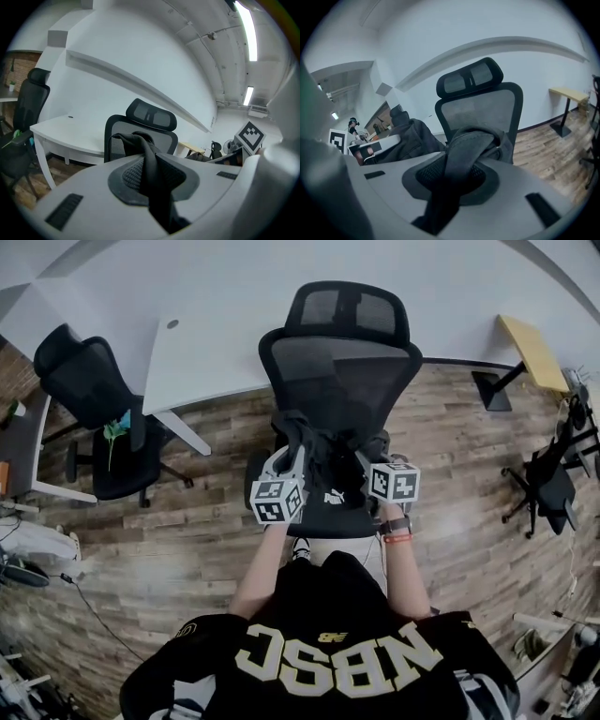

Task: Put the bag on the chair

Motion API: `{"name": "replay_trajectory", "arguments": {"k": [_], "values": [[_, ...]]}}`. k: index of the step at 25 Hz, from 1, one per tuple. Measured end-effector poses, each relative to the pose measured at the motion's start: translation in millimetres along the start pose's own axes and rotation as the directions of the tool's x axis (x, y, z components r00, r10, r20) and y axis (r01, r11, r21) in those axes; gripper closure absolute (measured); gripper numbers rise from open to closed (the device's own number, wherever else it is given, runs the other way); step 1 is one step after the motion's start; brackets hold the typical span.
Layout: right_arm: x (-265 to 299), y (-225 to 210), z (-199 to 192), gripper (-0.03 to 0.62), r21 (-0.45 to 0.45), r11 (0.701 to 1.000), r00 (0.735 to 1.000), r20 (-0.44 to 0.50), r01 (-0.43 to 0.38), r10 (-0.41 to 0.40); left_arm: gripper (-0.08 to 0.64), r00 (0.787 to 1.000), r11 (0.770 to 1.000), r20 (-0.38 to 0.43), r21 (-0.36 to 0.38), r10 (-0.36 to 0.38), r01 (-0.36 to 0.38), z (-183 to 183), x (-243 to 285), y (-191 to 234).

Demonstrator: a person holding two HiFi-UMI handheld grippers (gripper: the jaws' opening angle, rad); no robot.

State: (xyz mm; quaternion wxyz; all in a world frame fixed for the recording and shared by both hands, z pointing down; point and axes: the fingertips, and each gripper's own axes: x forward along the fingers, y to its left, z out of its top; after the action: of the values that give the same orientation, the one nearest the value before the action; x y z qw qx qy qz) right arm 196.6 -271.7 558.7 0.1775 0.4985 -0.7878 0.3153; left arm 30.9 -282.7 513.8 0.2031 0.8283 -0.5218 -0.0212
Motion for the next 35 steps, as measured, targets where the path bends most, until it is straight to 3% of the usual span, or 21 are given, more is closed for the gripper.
{"name": "replay_trajectory", "arguments": {"k": [5,10,19,27,35], "values": [[24,-22,-33,0.512,0.083,0.994,0.997,-0.043,0.064,-0.060,0.502,0.996,0.999,-0.079,-0.015,-0.035,0.034,-34,22,17],[45,-51,-58,0.509,0.122,0.988,0.993,-0.082,0.091,-0.081,0.502,0.986,1.000,-0.164,-0.012,-0.009,0.007,-74,41,27],[108,-90,-108,0.508,0.075,0.997,0.982,-0.187,0.034,-0.019,0.502,0.949,0.992,-0.296,-0.027,0.111,-0.125,-154,72,62],[166,-122,-153,0.505,0.036,0.999,0.955,-0.295,0.000,0.011,0.500,0.898,0.982,-0.411,-0.039,0.154,-0.186,-225,97,93],[230,-155,-169,0.503,-0.009,1.000,0.945,-0.327,-0.011,0.007,0.500,0.867,0.977,-0.466,-0.027,0.174,-0.211,-278,138,128]]}}
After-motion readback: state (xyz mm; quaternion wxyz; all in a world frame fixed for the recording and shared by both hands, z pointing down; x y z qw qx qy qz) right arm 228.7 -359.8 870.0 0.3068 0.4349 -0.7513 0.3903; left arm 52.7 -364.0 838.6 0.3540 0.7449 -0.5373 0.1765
